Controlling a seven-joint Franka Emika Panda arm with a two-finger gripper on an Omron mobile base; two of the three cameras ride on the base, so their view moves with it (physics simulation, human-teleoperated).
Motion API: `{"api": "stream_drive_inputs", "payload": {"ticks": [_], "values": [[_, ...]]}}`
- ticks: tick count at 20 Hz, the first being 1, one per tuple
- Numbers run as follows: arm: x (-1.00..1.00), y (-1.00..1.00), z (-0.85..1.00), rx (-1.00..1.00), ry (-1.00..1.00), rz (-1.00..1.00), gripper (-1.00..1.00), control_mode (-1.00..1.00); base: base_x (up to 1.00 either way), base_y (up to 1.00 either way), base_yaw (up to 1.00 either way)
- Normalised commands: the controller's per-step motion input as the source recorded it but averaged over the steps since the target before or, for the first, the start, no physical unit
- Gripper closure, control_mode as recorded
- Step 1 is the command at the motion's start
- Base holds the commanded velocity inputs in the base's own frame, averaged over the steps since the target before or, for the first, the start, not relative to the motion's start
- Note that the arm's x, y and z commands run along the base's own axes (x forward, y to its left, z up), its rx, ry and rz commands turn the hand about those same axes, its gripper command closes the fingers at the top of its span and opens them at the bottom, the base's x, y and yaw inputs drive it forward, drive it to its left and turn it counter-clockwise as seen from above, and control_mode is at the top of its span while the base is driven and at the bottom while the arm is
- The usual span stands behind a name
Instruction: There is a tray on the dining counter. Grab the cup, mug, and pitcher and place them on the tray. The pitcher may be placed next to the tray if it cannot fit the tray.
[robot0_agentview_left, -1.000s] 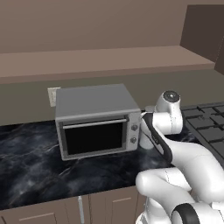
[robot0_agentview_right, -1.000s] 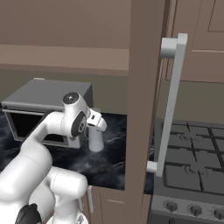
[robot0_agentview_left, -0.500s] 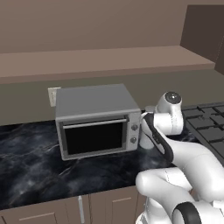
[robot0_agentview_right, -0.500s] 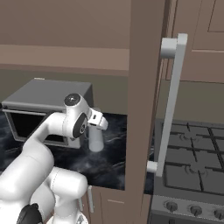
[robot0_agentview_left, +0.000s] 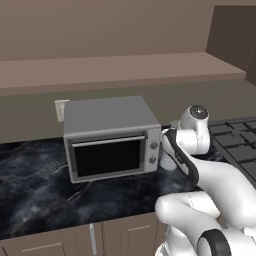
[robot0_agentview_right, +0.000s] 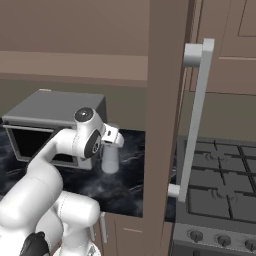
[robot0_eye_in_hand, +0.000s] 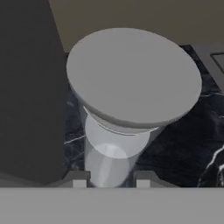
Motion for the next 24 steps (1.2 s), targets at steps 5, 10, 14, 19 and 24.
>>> {"api": "stream_drive_inputs", "payload": {"ticks": [5, 10, 14, 19, 24], "values": [[0.0, 0.0, -0.01, 0.0, 0.03, -0.01, 1.0, -1.0, 0.0, 0.0, 0.0], [0.0, 0.0, 0.0, 0.0, 0.05, -0.04, 1.0, -1.0, 0.0, 0.0, 0.0], [0.0, 0.0, 0.01, 0.0, 0.04, -0.04, 1.0, -1.0, 0.0, 0.0, 0.0], [-0.07, -0.07, 0.14, 0.0, 0.0, 0.0, 1.0, -1.0, 0.0, 0.0, 0.0], [-0.3, -0.15, 0.21, 0.0, 0.0, 0.0, 1.0, -1.0, 0.0, 0.0, 0.0]]}}
